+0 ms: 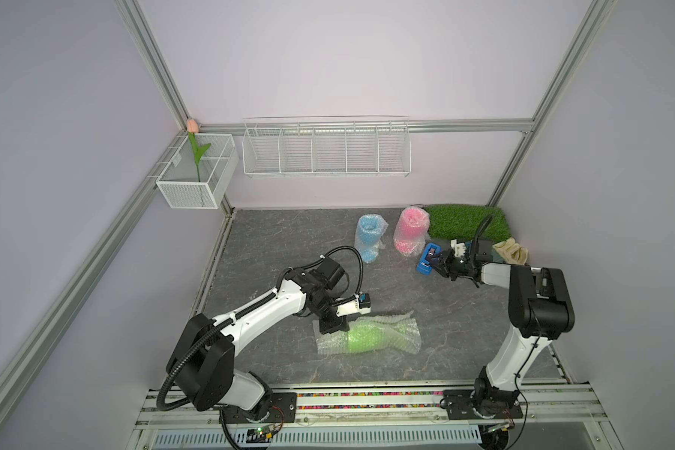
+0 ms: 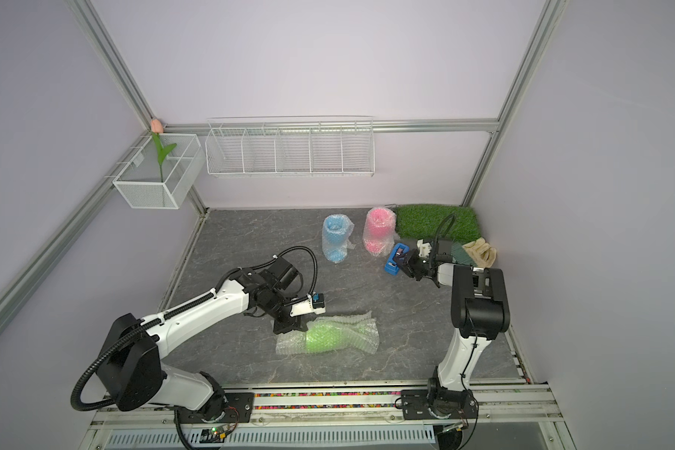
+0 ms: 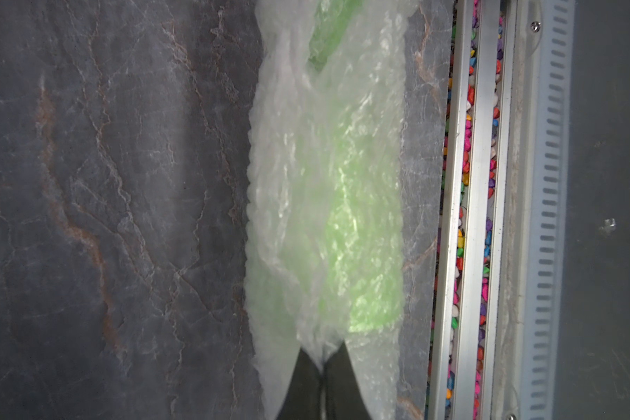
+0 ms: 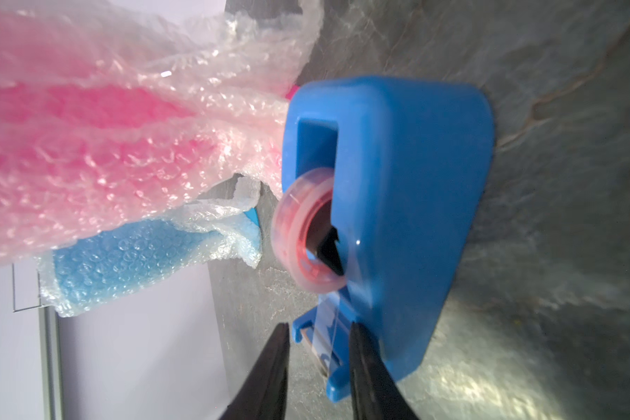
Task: Wrap wine glasses in bubble wrap
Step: Pull the tape from the tape cutter.
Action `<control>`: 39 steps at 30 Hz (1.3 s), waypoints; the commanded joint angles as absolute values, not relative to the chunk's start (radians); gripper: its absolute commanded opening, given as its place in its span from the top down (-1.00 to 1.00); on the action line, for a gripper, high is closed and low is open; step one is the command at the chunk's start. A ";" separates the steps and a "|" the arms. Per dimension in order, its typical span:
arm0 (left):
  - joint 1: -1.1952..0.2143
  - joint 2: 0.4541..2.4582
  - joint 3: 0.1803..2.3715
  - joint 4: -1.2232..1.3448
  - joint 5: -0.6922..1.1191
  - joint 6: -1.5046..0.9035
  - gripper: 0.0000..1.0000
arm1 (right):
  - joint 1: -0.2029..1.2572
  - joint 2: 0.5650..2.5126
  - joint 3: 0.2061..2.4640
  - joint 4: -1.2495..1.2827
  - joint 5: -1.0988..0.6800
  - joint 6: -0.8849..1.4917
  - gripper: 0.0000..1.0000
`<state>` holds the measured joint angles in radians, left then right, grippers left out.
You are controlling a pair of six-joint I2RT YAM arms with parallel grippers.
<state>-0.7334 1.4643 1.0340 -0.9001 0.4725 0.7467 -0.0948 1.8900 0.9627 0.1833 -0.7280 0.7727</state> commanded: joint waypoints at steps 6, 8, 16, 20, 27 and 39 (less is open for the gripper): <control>-0.738 1.488 1.060 -0.937 0.497 0.779 1.00 | -0.095 1.947 0.915 0.379 -0.768 0.918 0.54; -0.738 1.491 1.062 -0.939 0.495 0.778 1.00 | -0.095 1.947 0.904 0.399 -0.760 0.937 0.62; -0.738 1.492 1.064 -0.940 0.493 0.777 1.00 | -0.098 1.896 0.897 0.434 -0.756 0.987 0.86; -0.739 1.491 1.065 -0.943 0.493 0.776 1.00 | -0.098 1.841 0.905 0.428 -0.768 1.013 0.86; -0.741 1.490 1.066 -0.946 0.489 0.775 1.00 | -0.081 1.729 0.885 0.393 -0.773 1.056 0.86; -0.742 1.476 1.053 -0.938 0.490 0.767 1.00 | 0.026 1.458 0.697 0.277 -0.727 1.077 0.86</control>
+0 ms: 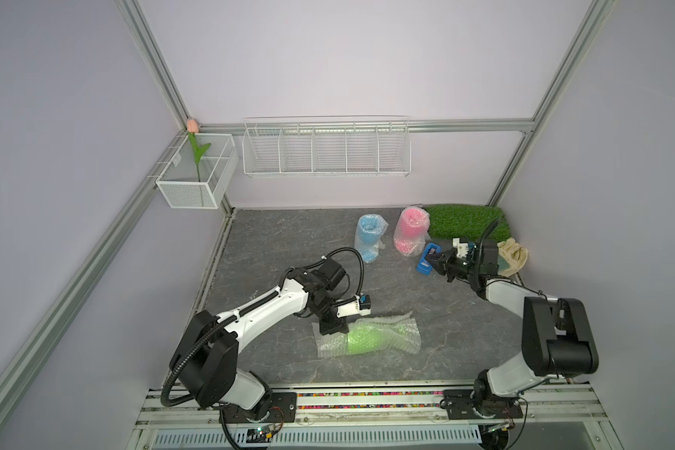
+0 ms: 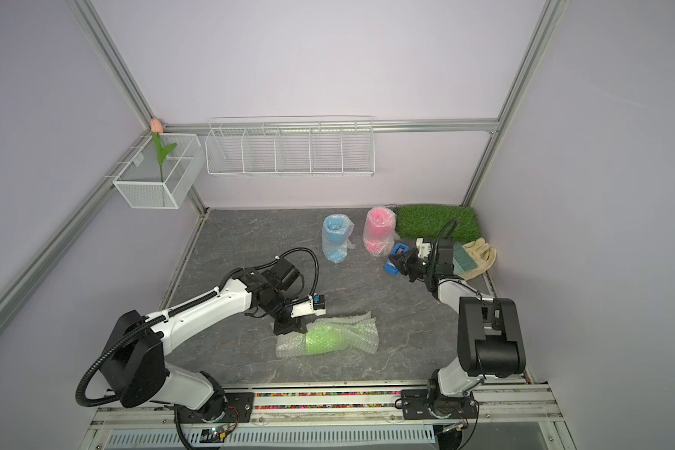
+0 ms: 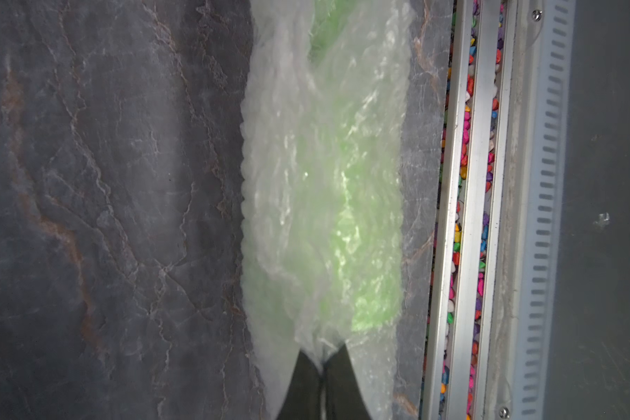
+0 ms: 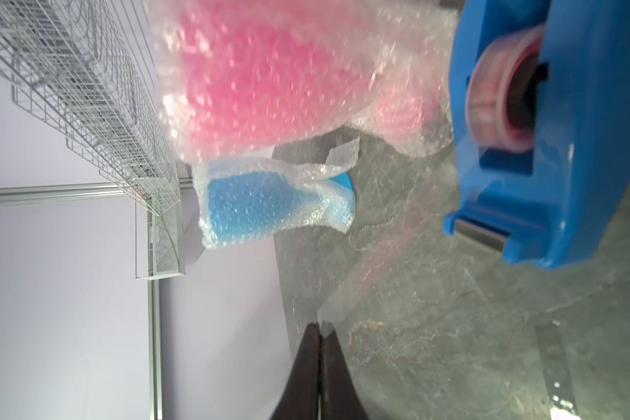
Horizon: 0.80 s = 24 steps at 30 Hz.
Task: Wrap wine glasses in bubble wrap
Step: Pull the tape from the tape cutter.
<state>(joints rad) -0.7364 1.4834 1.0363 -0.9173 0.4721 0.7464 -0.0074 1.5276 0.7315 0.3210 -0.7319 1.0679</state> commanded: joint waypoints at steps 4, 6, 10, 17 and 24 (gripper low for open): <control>-0.744 1.466 1.046 -0.932 0.485 0.767 1.00 | 0.078 1.346 0.615 0.220 -0.676 1.080 0.86; -0.744 1.466 1.046 -0.931 0.483 0.767 1.00 | 0.104 1.304 0.574 0.215 -0.659 1.092 0.86; -0.744 1.469 1.049 -0.931 0.483 0.767 1.00 | 0.157 1.274 0.505 0.236 -0.636 1.109 0.86; -0.744 1.477 1.051 -0.931 0.491 0.767 1.00 | 0.199 1.445 0.398 0.452 -0.653 1.144 0.86; -0.744 1.479 1.049 -0.933 0.487 0.767 1.00 | 0.233 1.574 0.278 0.641 -0.662 1.194 0.47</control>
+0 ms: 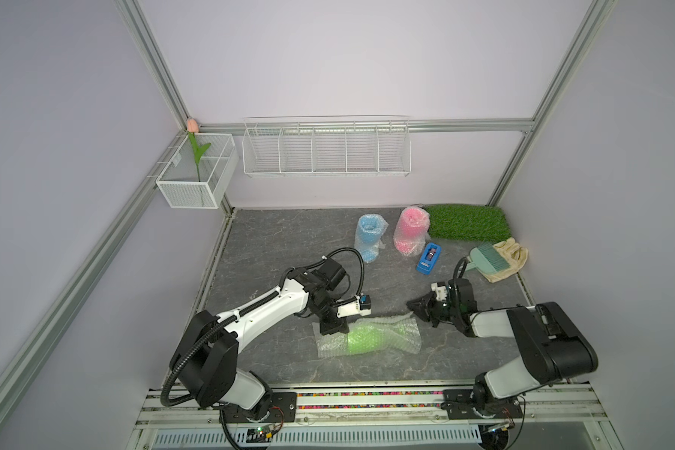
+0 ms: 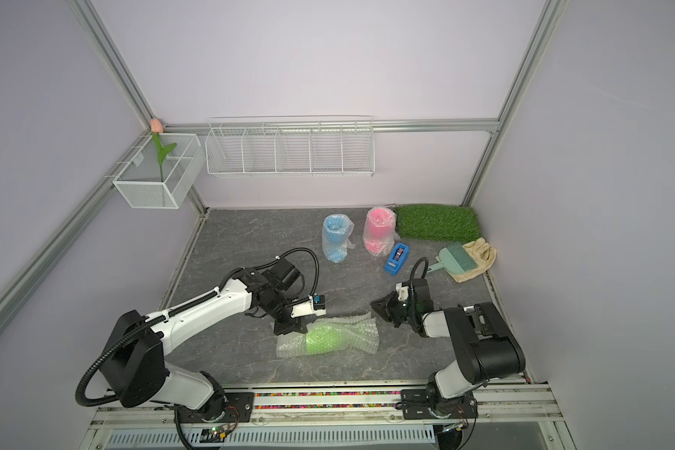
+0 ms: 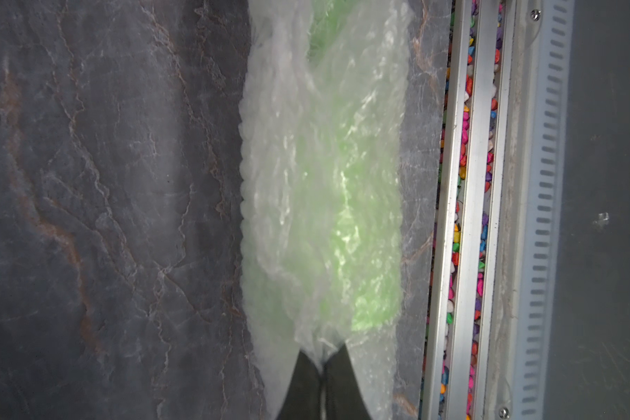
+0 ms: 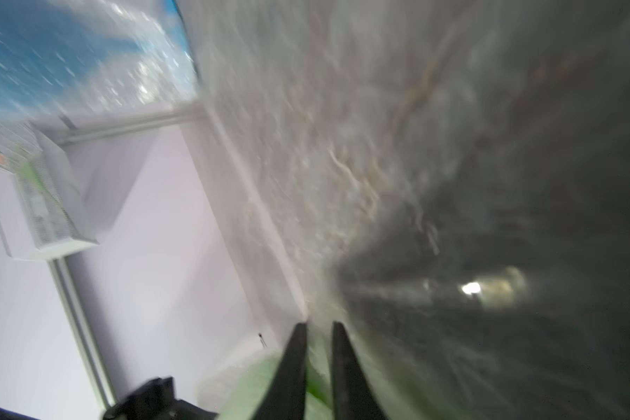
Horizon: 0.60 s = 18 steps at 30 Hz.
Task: Wrap wine glasses in bubble wrap
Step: Pull the tape from the tape cutter.
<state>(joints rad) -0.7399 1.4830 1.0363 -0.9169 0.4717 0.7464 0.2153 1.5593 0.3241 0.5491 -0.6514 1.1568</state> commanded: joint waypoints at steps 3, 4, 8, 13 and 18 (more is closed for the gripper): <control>-0.744 1.479 1.049 -0.933 0.487 0.764 1.00 | 0.238 1.532 0.249 0.608 -0.656 1.189 0.26; -0.744 1.483 1.049 -0.933 0.485 0.764 1.00 | 0.242 1.507 0.246 0.581 -0.655 1.184 0.23; -0.745 1.491 1.051 -0.936 0.474 0.761 1.00 | 0.245 1.307 0.261 0.319 -0.627 1.130 0.14; -0.746 1.504 1.063 -0.943 0.476 0.762 1.00 | 0.169 1.103 0.338 0.040 -0.589 1.014 -0.01; -0.748 1.505 1.060 -0.944 0.472 0.761 1.00 | 0.076 1.201 0.458 0.022 -0.627 0.885 0.03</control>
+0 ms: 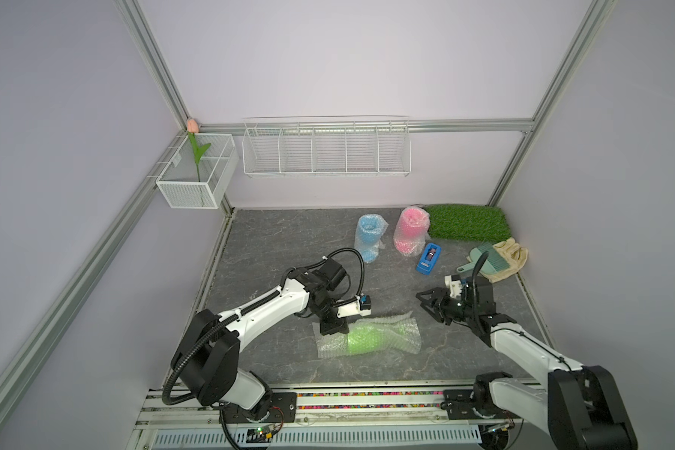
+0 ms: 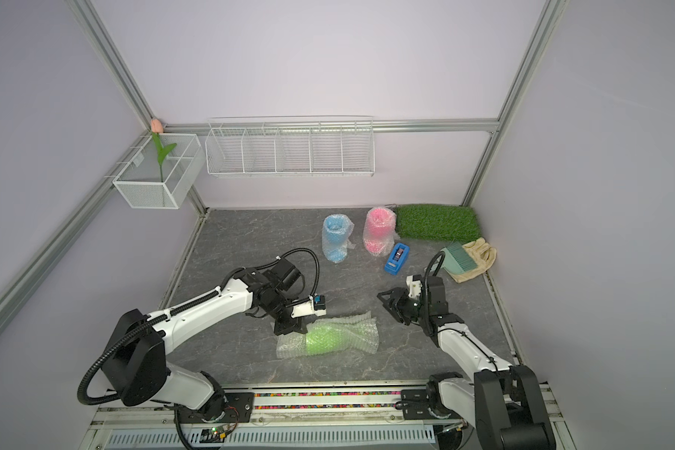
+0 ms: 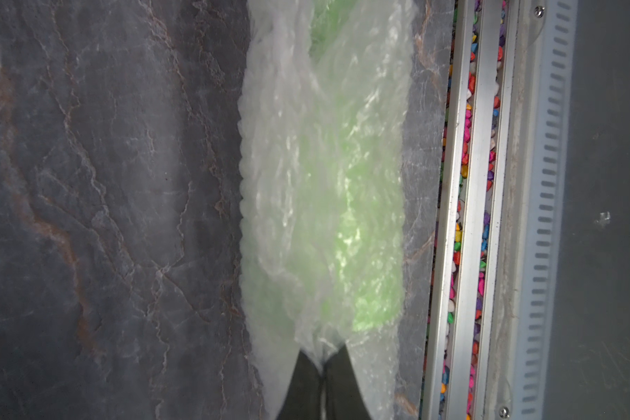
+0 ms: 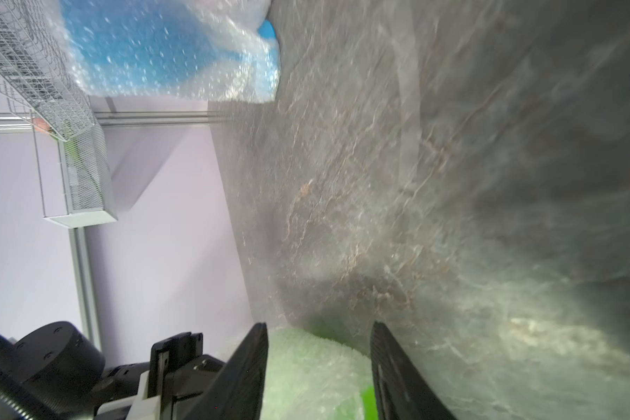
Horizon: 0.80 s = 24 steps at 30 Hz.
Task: Wrap wine glasses in bubble wrap
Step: Pull the tape from the tape cutter, then tear off the tape using the Tape Cutter.
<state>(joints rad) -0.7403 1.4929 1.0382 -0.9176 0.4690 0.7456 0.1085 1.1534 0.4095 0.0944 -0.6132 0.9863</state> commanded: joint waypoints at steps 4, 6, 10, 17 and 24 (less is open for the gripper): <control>-0.753 1.499 1.055 -0.940 0.466 0.764 1.00 | 0.030 1.323 0.540 0.107 -0.652 0.862 0.00; -0.755 1.498 1.054 -0.938 0.463 0.763 1.00 | 0.020 1.388 0.586 0.131 -0.641 0.832 -0.11; -0.757 1.504 1.057 -0.939 0.464 0.765 1.00 | 0.005 1.508 0.646 0.206 -0.625 0.802 -0.18; -0.773 1.525 1.058 -0.949 0.456 0.761 1.00 | -0.008 1.691 0.722 0.324 -0.628 0.824 -0.19; -0.773 1.519 1.055 -0.950 0.446 0.765 1.00 | -0.019 1.786 0.726 0.495 -0.656 0.893 -0.10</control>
